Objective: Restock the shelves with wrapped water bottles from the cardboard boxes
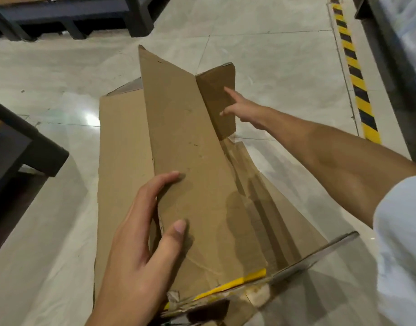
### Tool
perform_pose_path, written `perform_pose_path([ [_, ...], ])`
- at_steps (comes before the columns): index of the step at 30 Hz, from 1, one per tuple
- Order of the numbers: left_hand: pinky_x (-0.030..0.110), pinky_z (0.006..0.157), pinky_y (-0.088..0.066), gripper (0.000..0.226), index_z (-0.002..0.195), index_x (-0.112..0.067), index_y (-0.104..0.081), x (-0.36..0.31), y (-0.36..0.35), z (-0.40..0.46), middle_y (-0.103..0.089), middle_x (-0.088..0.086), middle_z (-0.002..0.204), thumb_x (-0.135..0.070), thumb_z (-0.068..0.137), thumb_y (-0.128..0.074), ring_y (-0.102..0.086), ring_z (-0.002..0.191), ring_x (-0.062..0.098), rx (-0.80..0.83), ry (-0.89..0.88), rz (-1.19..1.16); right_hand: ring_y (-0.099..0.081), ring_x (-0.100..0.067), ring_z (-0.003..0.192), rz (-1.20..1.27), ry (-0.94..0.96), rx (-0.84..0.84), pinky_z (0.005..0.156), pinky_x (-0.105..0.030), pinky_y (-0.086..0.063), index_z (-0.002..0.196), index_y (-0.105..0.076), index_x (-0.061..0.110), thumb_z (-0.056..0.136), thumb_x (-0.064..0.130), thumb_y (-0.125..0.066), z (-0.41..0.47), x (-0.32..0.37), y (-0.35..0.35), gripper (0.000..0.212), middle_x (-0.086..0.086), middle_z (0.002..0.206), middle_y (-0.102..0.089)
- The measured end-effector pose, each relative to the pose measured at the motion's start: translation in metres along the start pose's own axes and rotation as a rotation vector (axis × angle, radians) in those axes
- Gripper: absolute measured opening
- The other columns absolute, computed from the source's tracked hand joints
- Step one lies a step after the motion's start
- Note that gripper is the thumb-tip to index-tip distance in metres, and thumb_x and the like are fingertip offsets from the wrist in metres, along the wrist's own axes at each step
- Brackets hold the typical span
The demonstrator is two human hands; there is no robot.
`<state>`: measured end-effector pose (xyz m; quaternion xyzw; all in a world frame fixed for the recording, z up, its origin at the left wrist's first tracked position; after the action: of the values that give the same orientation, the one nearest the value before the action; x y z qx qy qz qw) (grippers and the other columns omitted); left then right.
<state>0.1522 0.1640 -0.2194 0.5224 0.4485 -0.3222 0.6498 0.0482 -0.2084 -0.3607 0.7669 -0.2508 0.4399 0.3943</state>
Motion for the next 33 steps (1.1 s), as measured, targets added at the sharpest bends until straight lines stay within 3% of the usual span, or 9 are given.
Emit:
perform_pose_path([
  [4, 0.036, 0.108, -0.045, 0.055, 0.145, -0.055, -0.045, -0.015, -0.013, 0.026, -0.047, -0.038, 0.145, -0.07, 0.092, -0.04, -0.046, 0.136, -0.009, -0.006, -0.067, 0.077, -0.04, -0.028, 0.147, 0.034, -0.012, -0.013, 0.111, -0.048, -0.048, 0.159, -0.03, 0.038, 0.1, 0.02, -0.064, -0.017, -0.018, -0.007, 0.071, -0.004, 0.167, -0.031],
  [7, 0.022, 0.117, -0.033, 0.065, 0.132, -0.054, -0.049, -0.005, -0.022, 0.083, -0.048, -0.043, 0.135, -0.091, 0.08, -0.039, -0.039, 0.141, -0.011, 0.006, -0.13, 0.047, -0.063, -0.032, 0.124, 0.097, -0.059, 0.033, 0.095, -0.05, -0.058, 0.146, -0.051, 0.032, 0.102, 0.019, -0.06, -0.05, -0.049, -0.016, 0.046, -0.009, 0.136, -0.062],
  [11, 0.025, 0.128, -0.015, 0.05, 0.149, -0.066, -0.028, -0.015, -0.059, 0.087, -0.024, -0.048, 0.153, -0.072, 0.1, -0.035, -0.019, 0.151, -0.011, 0.122, -0.207, 0.038, -0.068, -0.031, 0.117, 0.115, -0.145, 0.297, 0.09, -0.045, -0.059, 0.136, -0.063, 0.027, 0.104, 0.034, -0.061, -0.112, -0.1, -0.034, 0.033, -0.007, 0.13, -0.069],
  [16, 0.03, 0.122, -0.022, 0.059, 0.159, -0.056, -0.001, 0.006, -0.075, 0.103, -0.022, -0.015, 0.17, -0.063, 0.105, -0.024, -0.024, 0.153, 0.003, 0.152, -0.122, 0.163, -0.06, -0.035, 0.132, 0.421, -0.332, 0.369, 0.115, -0.052, -0.043, 0.136, -0.069, 0.017, 0.101, 0.063, -0.05, -0.195, -0.147, -0.023, 0.061, -0.017, 0.138, -0.066],
  [20, 0.055, 0.121, -0.026, 0.06, 0.154, -0.028, -0.043, 0.071, -0.089, 0.145, -0.053, 0.007, 0.151, -0.058, 0.105, -0.03, -0.042, 0.143, 0.031, 0.258, -0.151, 0.686, -0.058, -0.037, 0.135, 0.923, -0.327, 0.302, 0.104, -0.049, -0.05, 0.142, -0.064, 0.015, 0.097, 0.075, -0.03, -0.252, -0.135, -0.015, 0.082, -0.016, 0.143, -0.063],
  [22, 0.055, 0.118, -0.03, 0.055, 0.14, -0.014, -0.059, 0.099, -0.096, 0.151, -0.057, 0.014, 0.14, -0.048, 0.101, -0.04, -0.045, 0.135, 0.038, 0.299, -0.187, 0.867, -0.059, -0.037, 0.133, 0.985, -0.257, 0.219, 0.103, -0.051, -0.053, 0.148, -0.058, 0.014, 0.106, 0.061, -0.033, -0.256, -0.136, -0.019, 0.068, -0.017, 0.144, -0.062],
  [26, 0.049, 0.126, -0.014, 0.048, 0.149, -0.018, -0.053, 0.151, -0.109, 0.13, -0.041, 0.014, 0.158, -0.041, 0.107, -0.044, -0.02, 0.153, 0.039, 0.359, -0.138, 0.994, -0.073, -0.033, 0.112, 0.644, -0.19, -0.07, 0.092, -0.046, -0.06, 0.14, -0.058, 0.014, 0.099, 0.007, -0.066, -0.239, -0.16, -0.032, 0.042, -0.013, 0.124, -0.074],
  [29, 0.049, 0.128, -0.008, 0.051, 0.155, -0.024, -0.044, 0.194, -0.115, 0.105, -0.028, 0.009, 0.168, -0.043, 0.109, -0.04, -0.008, 0.159, 0.036, 0.476, -0.07, 1.056, -0.076, -0.027, 0.102, 0.514, -0.191, -0.178, 0.08, -0.037, -0.062, 0.129, -0.065, 0.019, 0.097, -0.001, -0.067, -0.224, -0.168, -0.048, 0.038, -0.012, 0.116, -0.076],
  [33, 0.054, 0.123, -0.023, 0.049, 0.15, -0.023, -0.046, 0.223, -0.092, 0.079, -0.038, 0.012, 0.161, -0.041, 0.105, -0.042, -0.029, 0.15, 0.041, 0.347, 0.002, 1.002, -0.073, -0.024, 0.101, 0.289, -0.283, -0.275, 0.087, -0.039, -0.06, 0.127, -0.067, 0.013, 0.093, -0.006, -0.062, -0.204, -0.195, -0.05, 0.04, -0.009, 0.117, -0.074],
])
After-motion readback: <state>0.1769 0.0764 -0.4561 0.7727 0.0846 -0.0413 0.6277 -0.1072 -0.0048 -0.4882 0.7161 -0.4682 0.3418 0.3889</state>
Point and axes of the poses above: each hand's wrist, its own z-axis towards the middle knuckle, its own y-axis out of the back of the hand, x = y × z, the point moved 6 cm from there along z, towards the middle knuckle
